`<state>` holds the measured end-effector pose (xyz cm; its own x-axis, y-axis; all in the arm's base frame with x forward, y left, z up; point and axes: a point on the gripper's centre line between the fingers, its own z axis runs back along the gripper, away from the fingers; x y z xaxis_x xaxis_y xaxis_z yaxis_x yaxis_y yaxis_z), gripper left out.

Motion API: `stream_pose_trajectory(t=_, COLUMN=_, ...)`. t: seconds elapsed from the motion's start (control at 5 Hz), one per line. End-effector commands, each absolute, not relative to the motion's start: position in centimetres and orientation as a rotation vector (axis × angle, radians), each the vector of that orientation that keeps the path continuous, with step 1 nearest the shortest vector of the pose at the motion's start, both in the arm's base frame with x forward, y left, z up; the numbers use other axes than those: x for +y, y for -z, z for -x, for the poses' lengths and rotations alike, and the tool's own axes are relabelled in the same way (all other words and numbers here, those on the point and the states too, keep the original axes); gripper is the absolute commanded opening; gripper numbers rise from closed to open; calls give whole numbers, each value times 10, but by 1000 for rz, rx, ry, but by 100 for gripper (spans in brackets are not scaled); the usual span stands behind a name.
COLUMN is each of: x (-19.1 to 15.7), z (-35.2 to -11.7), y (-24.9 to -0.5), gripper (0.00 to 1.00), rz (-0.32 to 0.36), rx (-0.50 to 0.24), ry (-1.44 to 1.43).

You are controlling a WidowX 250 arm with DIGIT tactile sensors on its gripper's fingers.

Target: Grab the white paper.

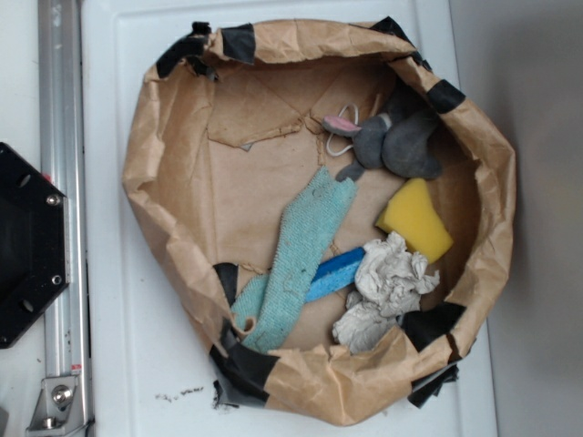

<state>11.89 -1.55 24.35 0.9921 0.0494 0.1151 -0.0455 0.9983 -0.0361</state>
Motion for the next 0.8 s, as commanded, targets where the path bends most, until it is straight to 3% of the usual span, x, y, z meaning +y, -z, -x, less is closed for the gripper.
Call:
stream_pose_trajectory(t=0.0, x=-16, z=-119, y=-243, gripper=100, rz=33, rx=-116, ry=-48)
stream_pose_trajectory(t=0.2, x=-27, z=-169, y=-193, gripper=100, rz=1, rx=-207, ry=3)
stream_pose_trajectory(t=0.4, x=-35, z=-220, y=-166, gripper=100, rz=165, rx=-237, ry=-35)
stream_pose_trajectory(t=0.6, x=-39, z=-263, y=-137, gripper=100, rz=227, rx=-187, ry=-101)
